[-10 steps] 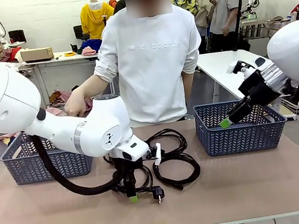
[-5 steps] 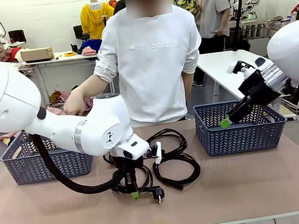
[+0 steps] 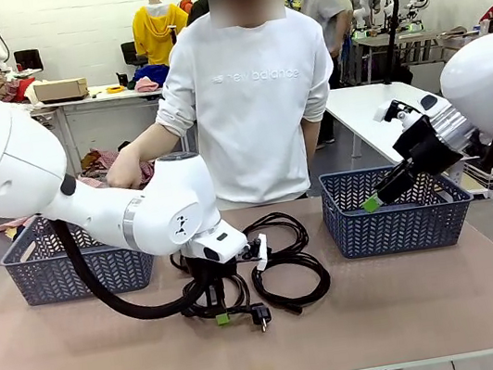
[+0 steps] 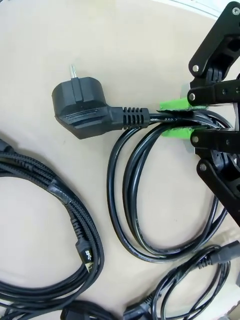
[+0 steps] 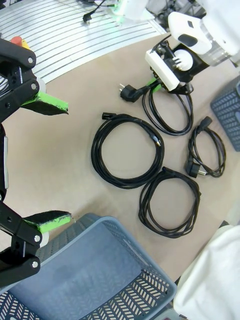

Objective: Organize the cables according to human instructions.
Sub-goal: Pick up a bundle of cables and place it in the basket indicated by the human.

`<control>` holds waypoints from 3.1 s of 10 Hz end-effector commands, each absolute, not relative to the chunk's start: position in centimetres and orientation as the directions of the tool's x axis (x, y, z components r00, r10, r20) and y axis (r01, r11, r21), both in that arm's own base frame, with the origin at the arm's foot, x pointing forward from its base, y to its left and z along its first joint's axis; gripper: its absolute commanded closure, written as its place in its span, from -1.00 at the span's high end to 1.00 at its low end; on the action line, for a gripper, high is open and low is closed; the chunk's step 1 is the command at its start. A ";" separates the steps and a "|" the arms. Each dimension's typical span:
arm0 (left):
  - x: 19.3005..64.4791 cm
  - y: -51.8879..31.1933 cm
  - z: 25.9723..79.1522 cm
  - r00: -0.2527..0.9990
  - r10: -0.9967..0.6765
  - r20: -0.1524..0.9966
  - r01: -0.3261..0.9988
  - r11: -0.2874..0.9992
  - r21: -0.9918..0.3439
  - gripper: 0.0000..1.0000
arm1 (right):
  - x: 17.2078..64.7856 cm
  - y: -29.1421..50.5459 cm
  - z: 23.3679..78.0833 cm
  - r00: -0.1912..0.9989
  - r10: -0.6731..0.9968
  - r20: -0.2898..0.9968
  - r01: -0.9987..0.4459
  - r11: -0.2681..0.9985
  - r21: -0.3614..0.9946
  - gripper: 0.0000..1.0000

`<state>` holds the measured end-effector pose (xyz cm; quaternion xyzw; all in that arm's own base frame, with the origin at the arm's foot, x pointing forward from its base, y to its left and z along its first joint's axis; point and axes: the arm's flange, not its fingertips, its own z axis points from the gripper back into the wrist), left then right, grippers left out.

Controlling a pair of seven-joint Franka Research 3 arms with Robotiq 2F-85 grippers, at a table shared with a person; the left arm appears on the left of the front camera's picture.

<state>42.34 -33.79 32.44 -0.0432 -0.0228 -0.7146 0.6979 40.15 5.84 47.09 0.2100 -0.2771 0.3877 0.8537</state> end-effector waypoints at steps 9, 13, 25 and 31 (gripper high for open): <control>47.1 -24.6 50.2 0.021 -0.999 0.049 0.984 0.030 0.178 -1.00 | 40.5 5.8 47.0 0.530 0.541 0.654 -0.789 0.597 0.145 1.00; 51.4 -17.1 52.1 0.155 -0.982 0.104 0.959 0.175 0.221 -1.00 | 40.5 5.8 47.0 0.530 0.541 0.654 -0.789 0.597 0.145 1.00; 54.7 -6.8 47.1 0.377 -0.913 0.157 0.889 0.404 0.216 -1.00 | 40.5 5.8 47.0 0.530 0.541 0.654 -0.789 0.597 0.145 1.00; 55.5 -6.5 46.5 0.430 -0.887 0.167 0.859 0.459 0.227 0.08 | 40.5 5.8 47.0 0.530 0.541 0.654 -0.789 0.597 0.145 1.00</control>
